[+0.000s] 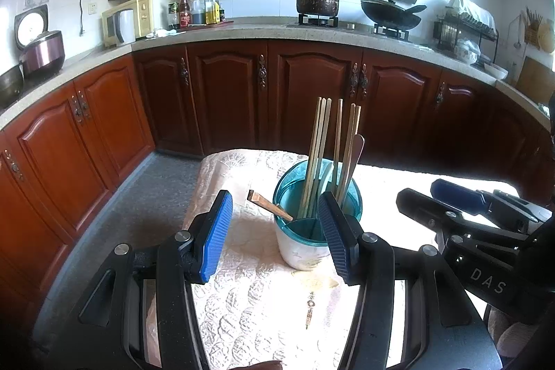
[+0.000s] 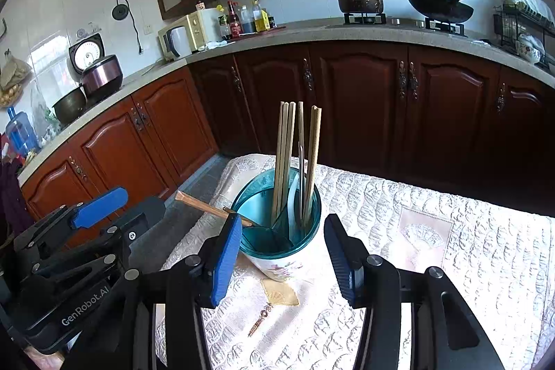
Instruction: Organize utensils
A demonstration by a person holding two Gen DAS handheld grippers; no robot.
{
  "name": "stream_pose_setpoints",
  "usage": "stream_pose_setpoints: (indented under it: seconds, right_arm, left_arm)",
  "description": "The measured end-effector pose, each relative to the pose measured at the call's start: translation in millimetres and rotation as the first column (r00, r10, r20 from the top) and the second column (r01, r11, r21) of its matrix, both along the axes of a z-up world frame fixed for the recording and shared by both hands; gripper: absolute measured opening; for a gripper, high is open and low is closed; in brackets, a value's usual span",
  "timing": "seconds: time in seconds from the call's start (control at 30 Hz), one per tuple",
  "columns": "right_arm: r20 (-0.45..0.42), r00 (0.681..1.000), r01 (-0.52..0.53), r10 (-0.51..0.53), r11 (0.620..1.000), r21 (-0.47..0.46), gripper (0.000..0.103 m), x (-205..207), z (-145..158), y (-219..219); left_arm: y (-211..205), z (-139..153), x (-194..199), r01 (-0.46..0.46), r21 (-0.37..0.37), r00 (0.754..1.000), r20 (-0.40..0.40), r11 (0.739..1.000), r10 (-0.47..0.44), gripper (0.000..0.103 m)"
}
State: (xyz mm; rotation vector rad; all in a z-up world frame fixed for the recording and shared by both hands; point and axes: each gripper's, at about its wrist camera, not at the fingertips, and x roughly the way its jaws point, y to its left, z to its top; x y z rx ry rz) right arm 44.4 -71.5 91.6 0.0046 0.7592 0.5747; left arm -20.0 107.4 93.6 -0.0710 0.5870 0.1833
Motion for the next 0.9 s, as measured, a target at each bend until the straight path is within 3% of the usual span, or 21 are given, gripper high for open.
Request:
stream_pose_setpoints:
  seconds: [0.9]
  right_arm:
    - [-0.021, 1.0, 0.0, 0.0, 1.0, -0.015, 0.048, 1.5, -8.2, 2.5]
  left_arm:
    - [0.5, -4.3, 0.8, -0.006, 0.001, 1.0, -0.008, 1.0, 0.006, 0.051]
